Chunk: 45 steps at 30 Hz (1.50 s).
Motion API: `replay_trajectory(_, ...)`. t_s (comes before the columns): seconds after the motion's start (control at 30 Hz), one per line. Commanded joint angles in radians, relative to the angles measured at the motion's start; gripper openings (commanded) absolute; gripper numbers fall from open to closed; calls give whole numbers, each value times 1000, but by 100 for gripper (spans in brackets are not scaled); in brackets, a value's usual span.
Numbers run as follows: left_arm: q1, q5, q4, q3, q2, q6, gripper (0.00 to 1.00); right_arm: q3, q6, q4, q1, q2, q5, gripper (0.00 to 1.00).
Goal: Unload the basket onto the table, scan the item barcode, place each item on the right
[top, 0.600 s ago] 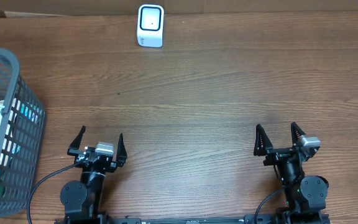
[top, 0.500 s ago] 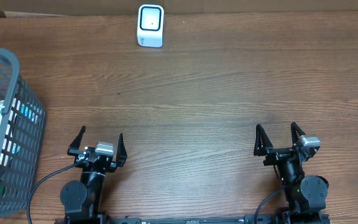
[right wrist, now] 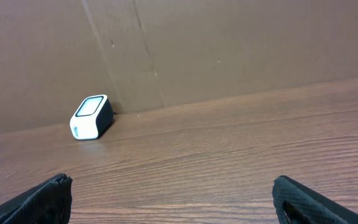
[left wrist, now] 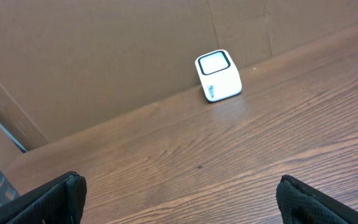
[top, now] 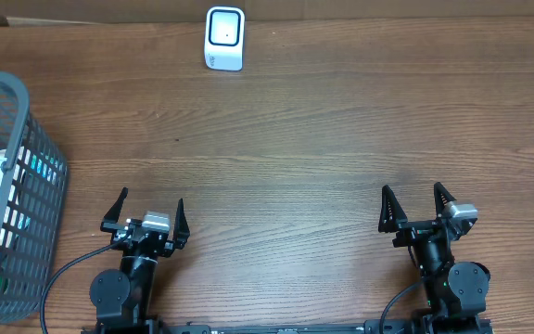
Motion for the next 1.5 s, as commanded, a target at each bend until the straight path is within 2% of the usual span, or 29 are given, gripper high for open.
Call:
replay_trajectory(0.0, 5, -10, -2, -4, -12, 12, 100, -10, -8, 3, -2, -10, 4, 100)
replay_trajectory(0.97, 5, -70, 13, -4, -12, 44, 100, -10, -8, 3, -2, -10, 4, 100)
replay_trajectory(1.1, 5, -65, 13, -3, -12, -32, 100, -10, -8, 3, -2, -10, 3, 100)
replay_trajectory(1.23, 5, -8, 11, 8, -12, -55, 100, -10, -8, 3, -2, -10, 3, 100)
replay_trajectory(1.47, 6, 15, -69, 145, 52, -162, 100, -10, -8, 3, -2, -10, 4, 100)
